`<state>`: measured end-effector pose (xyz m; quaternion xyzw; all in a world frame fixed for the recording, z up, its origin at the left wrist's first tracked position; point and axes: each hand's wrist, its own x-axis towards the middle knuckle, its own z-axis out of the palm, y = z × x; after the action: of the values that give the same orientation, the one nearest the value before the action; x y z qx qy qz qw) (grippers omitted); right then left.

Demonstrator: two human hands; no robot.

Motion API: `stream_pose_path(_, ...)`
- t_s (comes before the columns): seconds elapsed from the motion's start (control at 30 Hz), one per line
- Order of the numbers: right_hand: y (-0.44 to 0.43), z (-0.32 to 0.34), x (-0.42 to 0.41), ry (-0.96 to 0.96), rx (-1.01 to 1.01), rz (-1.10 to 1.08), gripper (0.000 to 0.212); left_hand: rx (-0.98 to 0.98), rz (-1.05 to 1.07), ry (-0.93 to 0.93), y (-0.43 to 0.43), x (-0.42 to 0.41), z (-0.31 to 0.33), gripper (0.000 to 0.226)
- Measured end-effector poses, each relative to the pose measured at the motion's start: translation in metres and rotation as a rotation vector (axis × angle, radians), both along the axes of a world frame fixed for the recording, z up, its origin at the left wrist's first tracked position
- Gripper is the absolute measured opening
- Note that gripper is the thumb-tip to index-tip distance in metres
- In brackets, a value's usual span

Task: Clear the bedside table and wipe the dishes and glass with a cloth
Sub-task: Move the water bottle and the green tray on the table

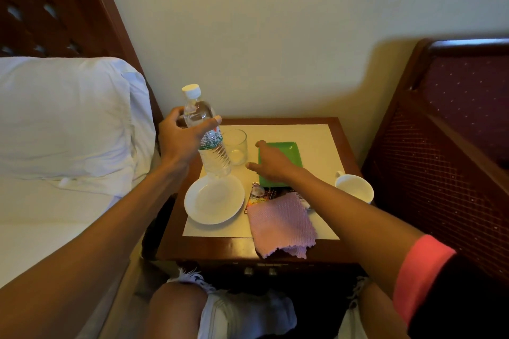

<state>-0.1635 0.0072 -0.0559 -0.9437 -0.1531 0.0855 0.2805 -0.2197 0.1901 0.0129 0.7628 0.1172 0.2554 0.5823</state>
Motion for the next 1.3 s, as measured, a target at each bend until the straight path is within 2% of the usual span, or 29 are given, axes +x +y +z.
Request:
stream_pose_path(0.13,0.026,0.004,0.021,0.049,0.130,-0.063,0.095,-0.009,0.004,-0.003,0.011,0.009,0.001,0.047)
stream_pose_path(0.23,0.043,0.003,0.035,0.076,0.149,-0.094,0.100,-0.022,0.009,-0.011,0.020,0.016,-0.002,0.045)
stream_pose_path(0.4,0.054,-0.009,0.050,0.092,0.201,-0.110,0.102,-0.026,0.003,-0.028,0.029,0.024,-0.012,0.044)
stream_pose_path(0.6,0.058,-0.020,0.058,0.055,0.299,-0.123,0.088,-0.008,0.011,-0.032,0.033,0.035,-0.023,0.040)
stream_pose_path(0.77,0.049,-0.014,0.063,-0.001,0.340,-0.161,0.085,-0.003,0.010,-0.034,0.032,0.051,-0.024,0.037)
stream_pose_path(1.07,-0.037,0.032,0.088,-0.123,0.307,-0.213,0.081,0.006,-0.036,-0.044,-0.006,0.092,-0.014,0.049)
stream_pose_path(1.3,-0.136,0.024,0.104,-0.116,0.213,-0.362,0.076,-0.016,-0.105,-0.038,-0.076,0.142,-0.008,0.044)
